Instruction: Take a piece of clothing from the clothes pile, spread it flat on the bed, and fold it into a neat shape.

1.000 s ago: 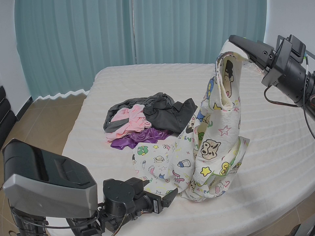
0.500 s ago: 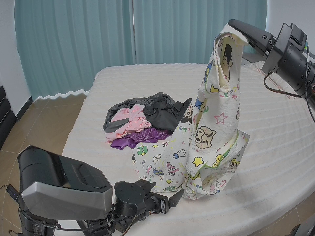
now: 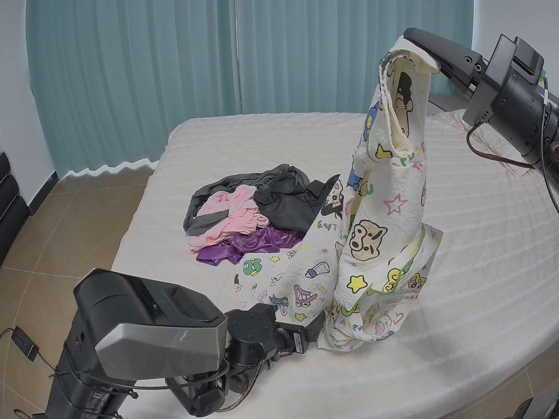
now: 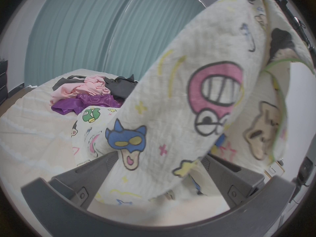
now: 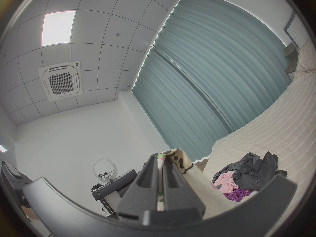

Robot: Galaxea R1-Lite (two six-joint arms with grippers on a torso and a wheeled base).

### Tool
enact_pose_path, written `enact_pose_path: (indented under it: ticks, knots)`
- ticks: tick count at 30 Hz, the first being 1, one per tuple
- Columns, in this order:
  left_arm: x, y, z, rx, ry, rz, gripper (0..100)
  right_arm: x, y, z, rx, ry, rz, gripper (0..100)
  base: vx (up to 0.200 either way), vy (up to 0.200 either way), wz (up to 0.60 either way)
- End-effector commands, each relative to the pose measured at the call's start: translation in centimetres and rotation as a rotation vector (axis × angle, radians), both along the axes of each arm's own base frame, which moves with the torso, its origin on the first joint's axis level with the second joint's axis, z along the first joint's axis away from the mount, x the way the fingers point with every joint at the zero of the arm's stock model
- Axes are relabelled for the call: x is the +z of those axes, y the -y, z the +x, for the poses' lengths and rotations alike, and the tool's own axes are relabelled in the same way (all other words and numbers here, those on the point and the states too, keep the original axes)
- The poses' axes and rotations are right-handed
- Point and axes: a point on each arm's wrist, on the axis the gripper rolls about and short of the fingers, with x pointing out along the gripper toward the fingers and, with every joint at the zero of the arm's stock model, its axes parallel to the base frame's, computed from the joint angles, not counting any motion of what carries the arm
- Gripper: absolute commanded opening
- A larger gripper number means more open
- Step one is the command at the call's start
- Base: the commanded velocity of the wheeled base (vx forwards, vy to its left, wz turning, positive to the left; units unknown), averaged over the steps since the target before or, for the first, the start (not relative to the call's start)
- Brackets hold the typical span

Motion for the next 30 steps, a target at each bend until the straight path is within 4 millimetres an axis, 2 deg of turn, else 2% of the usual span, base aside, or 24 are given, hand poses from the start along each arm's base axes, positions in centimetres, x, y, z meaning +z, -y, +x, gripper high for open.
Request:
enact_pose_path:
  ticks: [1,7,12,13,18,23,24,28,30]
  knots:
    - [-2.5,0.3,3.0,0.071,0.028,-0.014,100,0.2,0.1,-0.1,0.000,0.006,0.003,0,0.000,0.000,0.00]
    - [-2.1,0.3,5.3,0.172,0.091,-0.045,100,0.1,0.2,-0.1,-0.009,0.002,0.003,0,0.000,0.000,0.00]
    - [-2.3,0.5,4.0,0.148,0.066,-0.027,100,-0.1,0.0,0.3,-0.023,-0.008,0.002,0,0.000,0.000,0.00]
    - [-2.2,1.2,3.2,0.116,0.063,-0.027,100,-0.3,-0.2,0.5,-0.023,-0.014,-0.001,0,0.000,0.000,0.00]
    - [-1.8,1.4,2.9,0.061,0.057,-0.040,100,-0.5,-0.2,0.6,-0.023,-0.019,-0.005,0,0.000,0.000,0.00]
    - [-1.8,1.4,3.5,0.053,0.061,-0.059,100,-0.5,-0.2,0.6,-0.023,-0.019,-0.005,0,0.000,0.000,0.00]
    - [-1.8,1.1,3.6,0.059,0.060,-0.058,0,-0.6,-0.2,0.6,-0.023,-0.021,-0.007,0,0.000,0.000,0.00]
    - [-1.1,0.0,3.6,0.085,0.056,-0.046,0,-0.8,0.0,0.7,-0.034,-0.029,-0.011,0,0.000,0.000,0.00]
    - [-0.6,-0.9,2.7,0.087,0.033,-0.026,0,-1.1,0.3,0.9,-0.050,-0.035,-0.015,0,0.000,0.000,0.00]
